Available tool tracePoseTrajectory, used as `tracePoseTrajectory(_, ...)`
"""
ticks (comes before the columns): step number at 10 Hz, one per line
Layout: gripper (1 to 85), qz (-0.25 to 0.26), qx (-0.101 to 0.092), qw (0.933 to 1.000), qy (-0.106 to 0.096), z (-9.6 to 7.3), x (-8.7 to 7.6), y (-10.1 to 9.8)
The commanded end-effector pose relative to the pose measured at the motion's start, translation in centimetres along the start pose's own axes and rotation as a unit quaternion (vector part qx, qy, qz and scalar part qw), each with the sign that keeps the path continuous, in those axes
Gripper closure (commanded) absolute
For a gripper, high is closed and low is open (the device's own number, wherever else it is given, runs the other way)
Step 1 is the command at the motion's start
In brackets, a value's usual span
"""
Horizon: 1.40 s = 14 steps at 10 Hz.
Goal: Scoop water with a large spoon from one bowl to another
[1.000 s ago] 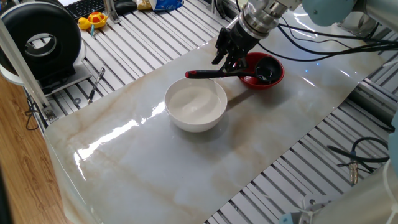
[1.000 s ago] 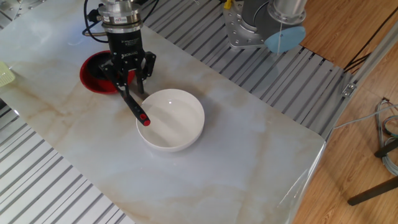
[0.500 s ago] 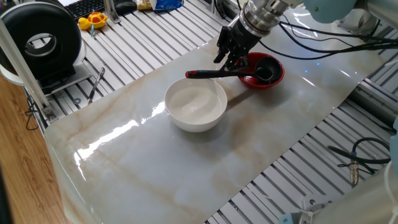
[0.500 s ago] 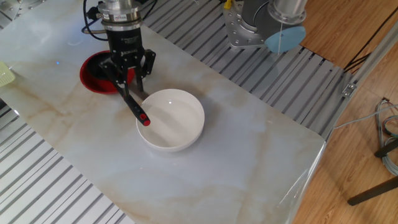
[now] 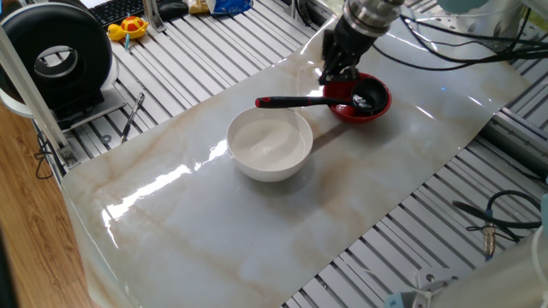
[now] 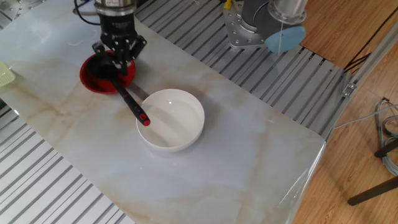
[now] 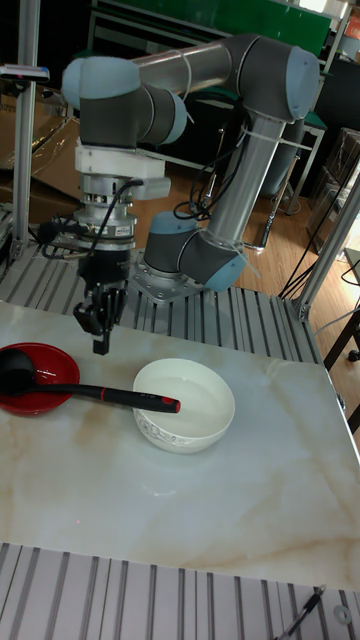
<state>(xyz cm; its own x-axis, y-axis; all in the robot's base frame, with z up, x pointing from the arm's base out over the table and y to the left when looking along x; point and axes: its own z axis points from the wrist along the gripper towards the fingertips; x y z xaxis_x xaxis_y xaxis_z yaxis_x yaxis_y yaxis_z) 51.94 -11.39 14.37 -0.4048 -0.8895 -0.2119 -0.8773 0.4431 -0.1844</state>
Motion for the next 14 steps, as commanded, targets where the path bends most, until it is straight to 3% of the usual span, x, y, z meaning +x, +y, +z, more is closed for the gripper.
tracePoseTrajectory(1, 84.3, 0.048, 0.016, 0.9986, 0.018, -0.9, 1.2, -1.0)
tracePoseTrajectory(2, 84.3, 0.068, 0.016, 0.9975, 0.012, -0.9, 0.7, -0.9)
tracePoseTrajectory(3, 84.3, 0.067, 0.033, 0.9963, 0.042, -1.6, 2.5, -1.8)
tracePoseTrajectory(4, 84.3, 0.073, 0.025, 0.9957, 0.051, -2.3, 4.7, -1.9)
tracePoseTrajectory(7, 84.3, 0.125, 0.007, 0.991, 0.047, -2.3, 5.0, -0.8)
tracePoseTrajectory(8, 84.3, 0.133, 0.013, 0.9899, 0.047, -2.4, 4.6, -0.9)
tracePoseTrajectory(10, 84.3, 0.154, 0.013, 0.987, 0.044, -2.8, 2.1, 0.3)
tracePoseTrajectory(11, 84.3, 0.141, 0.031, 0.987, 0.072, -3.5, 3.6, -0.7)
tracePoseTrajectory(12, 84.3, 0.122, 0.019, 0.988, 0.092, -3.6, 4.6, 0.0)
tracePoseTrajectory(14, 84.3, 0.105, 0.01, 0.9906, 0.088, -3.5, 4.3, 0.4)
